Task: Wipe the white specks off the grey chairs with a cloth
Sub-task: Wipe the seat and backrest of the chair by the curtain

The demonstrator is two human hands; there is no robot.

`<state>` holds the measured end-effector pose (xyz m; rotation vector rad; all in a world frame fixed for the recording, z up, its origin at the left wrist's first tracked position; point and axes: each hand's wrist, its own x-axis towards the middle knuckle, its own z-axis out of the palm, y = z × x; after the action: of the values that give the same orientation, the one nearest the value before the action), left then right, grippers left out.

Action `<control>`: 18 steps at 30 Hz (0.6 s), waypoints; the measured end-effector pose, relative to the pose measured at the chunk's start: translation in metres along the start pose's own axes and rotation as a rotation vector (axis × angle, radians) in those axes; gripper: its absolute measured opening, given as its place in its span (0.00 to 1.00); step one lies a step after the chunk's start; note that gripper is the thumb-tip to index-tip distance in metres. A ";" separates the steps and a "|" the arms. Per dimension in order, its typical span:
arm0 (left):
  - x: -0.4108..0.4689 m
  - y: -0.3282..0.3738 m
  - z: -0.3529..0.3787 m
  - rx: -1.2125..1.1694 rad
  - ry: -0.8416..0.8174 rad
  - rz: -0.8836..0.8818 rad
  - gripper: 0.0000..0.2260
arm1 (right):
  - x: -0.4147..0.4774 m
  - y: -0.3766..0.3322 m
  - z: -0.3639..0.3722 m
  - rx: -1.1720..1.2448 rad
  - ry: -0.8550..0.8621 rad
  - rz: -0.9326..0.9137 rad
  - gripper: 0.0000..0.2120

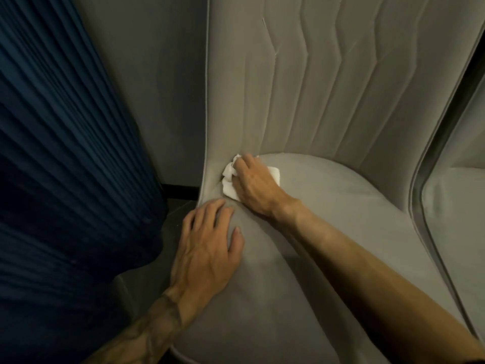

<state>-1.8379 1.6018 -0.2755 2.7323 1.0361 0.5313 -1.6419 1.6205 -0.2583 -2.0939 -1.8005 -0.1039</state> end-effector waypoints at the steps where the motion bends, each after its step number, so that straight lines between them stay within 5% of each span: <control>1: 0.000 0.000 0.000 -0.005 0.002 0.000 0.20 | 0.003 0.009 -0.005 -0.012 0.012 0.039 0.10; 4: 0.000 0.001 -0.002 0.001 0.001 0.001 0.20 | 0.011 0.011 -0.004 -0.091 0.042 0.174 0.12; 11: -0.001 0.003 -0.005 -0.022 -0.021 -0.004 0.19 | -0.002 0.004 -0.008 0.015 -0.028 -0.079 0.07; 18: -0.001 0.002 -0.001 -0.055 0.049 0.009 0.18 | 0.005 0.068 -0.015 -0.170 0.161 0.445 0.11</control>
<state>-1.8382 1.6000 -0.2742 2.6895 1.0056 0.6211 -1.5722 1.6126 -0.2583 -2.4727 -1.2387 -0.3042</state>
